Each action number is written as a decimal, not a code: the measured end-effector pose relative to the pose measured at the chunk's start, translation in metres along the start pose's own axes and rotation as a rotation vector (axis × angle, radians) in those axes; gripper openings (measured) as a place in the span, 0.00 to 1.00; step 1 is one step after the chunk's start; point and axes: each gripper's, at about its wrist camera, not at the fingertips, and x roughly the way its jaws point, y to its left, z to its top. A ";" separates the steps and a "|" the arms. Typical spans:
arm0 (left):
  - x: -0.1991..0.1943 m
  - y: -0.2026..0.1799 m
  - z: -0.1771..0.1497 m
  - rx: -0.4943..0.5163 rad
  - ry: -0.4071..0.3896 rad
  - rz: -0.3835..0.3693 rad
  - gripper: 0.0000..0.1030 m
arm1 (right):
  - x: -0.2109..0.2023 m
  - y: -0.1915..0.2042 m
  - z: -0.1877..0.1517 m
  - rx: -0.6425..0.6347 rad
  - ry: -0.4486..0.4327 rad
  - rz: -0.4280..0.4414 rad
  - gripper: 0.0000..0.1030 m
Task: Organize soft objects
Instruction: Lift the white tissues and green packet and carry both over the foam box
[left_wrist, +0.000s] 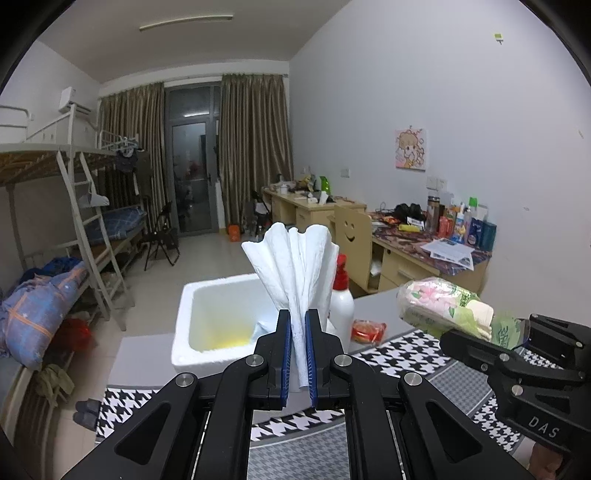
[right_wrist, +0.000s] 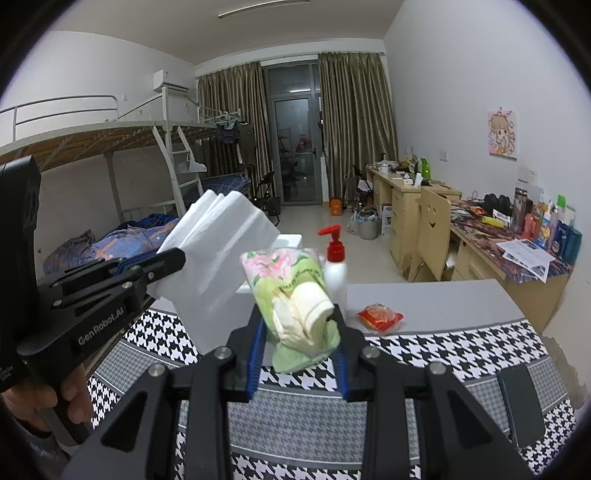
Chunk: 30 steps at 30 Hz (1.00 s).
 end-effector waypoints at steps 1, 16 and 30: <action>0.000 0.002 0.002 -0.004 -0.003 0.005 0.08 | 0.001 0.001 0.002 -0.005 0.000 0.003 0.36; 0.018 0.015 0.019 -0.024 -0.018 0.072 0.08 | 0.009 0.020 0.023 -0.033 -0.022 0.022 0.36; 0.047 0.035 0.018 -0.055 0.022 0.101 0.08 | 0.033 0.026 0.036 -0.042 0.002 0.019 0.36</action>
